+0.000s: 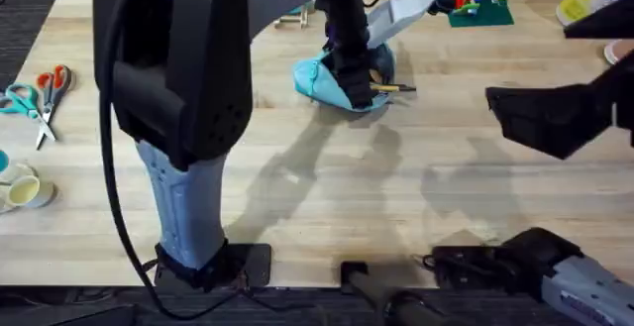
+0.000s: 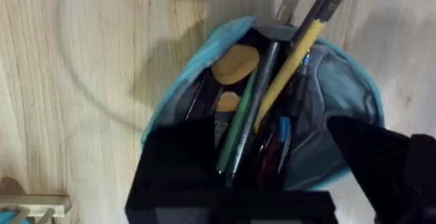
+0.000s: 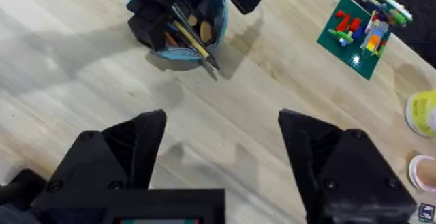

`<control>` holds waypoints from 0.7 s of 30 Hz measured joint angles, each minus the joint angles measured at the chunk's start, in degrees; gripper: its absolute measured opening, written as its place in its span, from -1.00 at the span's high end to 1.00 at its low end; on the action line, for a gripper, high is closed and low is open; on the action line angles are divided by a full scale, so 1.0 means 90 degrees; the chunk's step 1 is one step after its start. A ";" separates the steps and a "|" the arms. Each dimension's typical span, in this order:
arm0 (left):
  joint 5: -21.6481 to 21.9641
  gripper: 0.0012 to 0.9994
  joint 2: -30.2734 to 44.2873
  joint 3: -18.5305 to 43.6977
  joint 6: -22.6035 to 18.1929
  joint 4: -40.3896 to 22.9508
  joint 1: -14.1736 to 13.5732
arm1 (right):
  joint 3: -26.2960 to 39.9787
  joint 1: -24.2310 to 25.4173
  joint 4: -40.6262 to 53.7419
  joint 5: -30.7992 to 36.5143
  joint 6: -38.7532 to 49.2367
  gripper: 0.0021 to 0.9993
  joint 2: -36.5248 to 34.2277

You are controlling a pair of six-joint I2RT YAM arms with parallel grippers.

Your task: Unzip the bag, pick up the pens from the table one at a time and place them inside, then zip the bag closed.

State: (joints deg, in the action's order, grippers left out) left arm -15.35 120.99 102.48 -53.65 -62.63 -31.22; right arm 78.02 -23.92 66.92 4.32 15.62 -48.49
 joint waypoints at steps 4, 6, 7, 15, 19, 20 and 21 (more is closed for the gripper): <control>0.0000 -0.99 -0.0053 0.0000 0.0000 -0.0012 -0.0005 | 0.0000 0.0000 0.0000 0.0000 0.0000 -1.00 0.0000; -0.0002 -0.99 -0.0132 0.0000 0.0002 -0.0020 -0.0005 | 0.0000 0.0000 0.0000 0.0000 0.0000 -1.00 0.0000; -0.0002 -0.99 -0.0197 0.0000 0.0002 -0.0022 -0.0010 | 0.0000 0.0000 0.0000 0.0000 0.0000 -1.00 0.0000; -0.0120 -0.99 -0.1210 0.0000 0.0002 -0.0046 0.0044 | 0.0000 0.0000 0.0000 0.0002 0.0000 -1.00 0.0000; -0.0232 -0.99 -0.1780 0.0002 0.0002 -0.0052 0.0289 | 0.0000 0.0000 0.0000 0.0000 0.0000 -1.00 0.0000; -0.0256 -0.99 -0.1904 0.0005 0.0002 -0.0064 0.0392 | 0.0000 0.0000 0.0000 0.0000 0.0000 -1.00 0.0000; -0.0284 -0.99 -0.2007 0.0007 0.0002 -0.0075 0.0506 | 0.0000 0.0000 0.0000 0.0000 0.0000 -1.00 0.0000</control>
State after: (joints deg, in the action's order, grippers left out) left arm -17.91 102.93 102.54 -53.63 -63.31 -26.67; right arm 78.02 -23.92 66.92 4.32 15.62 -48.49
